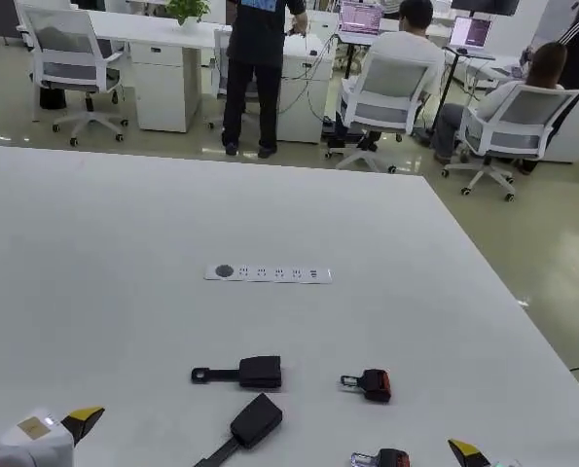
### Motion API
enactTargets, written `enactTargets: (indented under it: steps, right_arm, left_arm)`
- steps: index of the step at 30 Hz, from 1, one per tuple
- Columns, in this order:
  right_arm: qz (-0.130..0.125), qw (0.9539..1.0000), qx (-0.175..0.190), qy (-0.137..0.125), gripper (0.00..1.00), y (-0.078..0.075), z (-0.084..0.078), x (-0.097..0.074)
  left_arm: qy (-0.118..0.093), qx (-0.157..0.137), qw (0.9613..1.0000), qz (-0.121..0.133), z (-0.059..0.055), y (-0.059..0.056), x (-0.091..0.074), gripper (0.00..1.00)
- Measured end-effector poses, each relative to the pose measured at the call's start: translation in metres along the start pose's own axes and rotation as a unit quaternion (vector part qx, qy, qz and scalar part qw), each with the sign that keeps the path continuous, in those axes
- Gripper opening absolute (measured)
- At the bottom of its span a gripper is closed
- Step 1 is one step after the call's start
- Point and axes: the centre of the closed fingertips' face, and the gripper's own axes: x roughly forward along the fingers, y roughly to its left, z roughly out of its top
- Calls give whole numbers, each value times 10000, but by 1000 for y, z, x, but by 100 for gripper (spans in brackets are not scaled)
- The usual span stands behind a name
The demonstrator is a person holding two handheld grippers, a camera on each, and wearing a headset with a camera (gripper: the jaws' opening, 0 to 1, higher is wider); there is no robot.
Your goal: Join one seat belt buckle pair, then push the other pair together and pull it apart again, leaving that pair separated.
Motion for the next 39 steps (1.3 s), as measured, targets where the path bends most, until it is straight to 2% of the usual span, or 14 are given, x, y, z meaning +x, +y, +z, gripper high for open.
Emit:
enactTargets:
  steps: [8,20,39]
  right_arm:
    - [-4,10000,-17,4,96,-2,-3,2]
    - [-1,10000,-18,2,96,1,1,0]
    - [5,10000,-26,-1,97,2,5,0]
  left_arm:
    - [-13,-12,10000,6,-1,4,1,98]
    - [-20,-31,10000,7,-2,2,1,98]
    - [-15,-53,10000,44,-3,7,1,98]
